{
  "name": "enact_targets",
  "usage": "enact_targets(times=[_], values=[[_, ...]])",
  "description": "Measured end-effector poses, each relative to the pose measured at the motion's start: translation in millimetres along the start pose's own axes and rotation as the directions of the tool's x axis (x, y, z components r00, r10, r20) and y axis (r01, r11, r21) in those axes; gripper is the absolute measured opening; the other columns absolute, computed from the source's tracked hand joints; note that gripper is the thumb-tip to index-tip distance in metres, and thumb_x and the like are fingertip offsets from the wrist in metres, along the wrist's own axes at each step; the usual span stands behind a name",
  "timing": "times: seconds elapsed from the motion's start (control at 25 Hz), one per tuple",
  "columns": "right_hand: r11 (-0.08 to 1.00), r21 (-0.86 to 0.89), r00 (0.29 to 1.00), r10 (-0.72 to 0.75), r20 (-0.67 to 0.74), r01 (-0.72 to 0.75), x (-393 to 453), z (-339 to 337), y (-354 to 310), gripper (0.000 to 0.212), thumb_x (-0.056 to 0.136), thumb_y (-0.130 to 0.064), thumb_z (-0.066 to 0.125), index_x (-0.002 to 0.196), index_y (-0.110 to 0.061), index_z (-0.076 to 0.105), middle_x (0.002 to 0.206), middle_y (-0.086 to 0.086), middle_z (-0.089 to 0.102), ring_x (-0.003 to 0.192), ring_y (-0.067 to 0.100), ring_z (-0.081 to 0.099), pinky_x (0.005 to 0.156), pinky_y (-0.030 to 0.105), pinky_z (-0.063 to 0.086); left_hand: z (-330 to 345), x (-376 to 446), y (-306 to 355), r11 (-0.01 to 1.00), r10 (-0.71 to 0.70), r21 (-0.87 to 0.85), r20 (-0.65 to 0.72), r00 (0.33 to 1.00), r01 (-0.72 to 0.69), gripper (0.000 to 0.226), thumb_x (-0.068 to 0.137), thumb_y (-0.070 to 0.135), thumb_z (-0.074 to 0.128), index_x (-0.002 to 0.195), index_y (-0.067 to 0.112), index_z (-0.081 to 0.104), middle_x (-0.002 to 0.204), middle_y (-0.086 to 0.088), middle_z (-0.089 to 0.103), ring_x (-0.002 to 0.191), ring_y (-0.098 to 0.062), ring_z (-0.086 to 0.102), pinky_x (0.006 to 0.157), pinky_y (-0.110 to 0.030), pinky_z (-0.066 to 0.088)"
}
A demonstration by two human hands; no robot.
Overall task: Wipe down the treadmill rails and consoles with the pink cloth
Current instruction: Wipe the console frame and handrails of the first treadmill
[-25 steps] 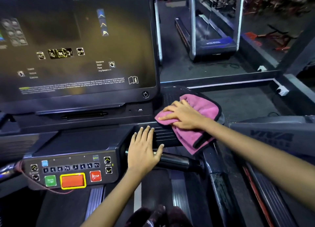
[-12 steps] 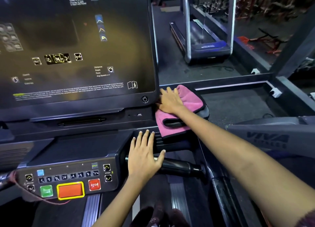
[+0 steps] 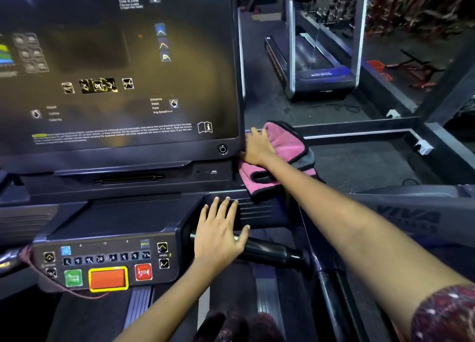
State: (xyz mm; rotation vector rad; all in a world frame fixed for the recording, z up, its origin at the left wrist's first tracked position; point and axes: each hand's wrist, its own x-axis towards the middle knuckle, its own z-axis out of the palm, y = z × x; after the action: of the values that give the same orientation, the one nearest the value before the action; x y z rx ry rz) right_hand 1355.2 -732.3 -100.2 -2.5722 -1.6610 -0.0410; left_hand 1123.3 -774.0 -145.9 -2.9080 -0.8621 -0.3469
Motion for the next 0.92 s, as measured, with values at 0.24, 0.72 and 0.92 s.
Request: enact_targets(times=[0.24,0.72,0.92], values=[[0.984,-0.001,0.984,-0.177,0.000,0.177,-39,10,59,0.046,0.092,-0.049,0.043,0.135,-0.033,0.046,0.136,-0.004,0.047,0.115,0.023,0.040,0.094,0.039,0.025,2,-2,2,1.000,-0.013,-0.005,-0.015,1.000,0.013,0.066,0.077,0.054,0.036,0.120,0.011,0.062,0.121,-0.005,0.064,0.116,-0.026,0.058,0.096,-0.043,0.045],[0.971,-0.042,0.972,-0.237,0.001,0.237,-35,16,35,0.048,0.092,-0.048,0.038,0.136,-0.031,0.046,0.136,0.000,0.047,0.113,0.030,0.041,0.094,0.042,0.026,3,-1,0,0.999,0.005,-0.037,-0.010,1.000,-0.005,0.064,0.079,0.052,0.036,0.122,0.010,0.059,0.124,-0.009,0.061,0.119,-0.030,0.055,0.099,-0.044,0.042],[0.999,-0.021,0.999,0.033,0.031,-0.033,-9,11,54,0.047,0.090,-0.050,0.037,0.134,-0.035,0.046,0.135,0.003,0.047,0.118,0.030,0.038,0.098,0.044,0.025,3,-2,0,0.999,0.007,-0.044,-0.007,1.000,-0.007,0.061,0.079,0.049,0.036,0.120,0.011,0.060,0.122,-0.009,0.063,0.117,-0.031,0.055,0.098,-0.045,0.043]])
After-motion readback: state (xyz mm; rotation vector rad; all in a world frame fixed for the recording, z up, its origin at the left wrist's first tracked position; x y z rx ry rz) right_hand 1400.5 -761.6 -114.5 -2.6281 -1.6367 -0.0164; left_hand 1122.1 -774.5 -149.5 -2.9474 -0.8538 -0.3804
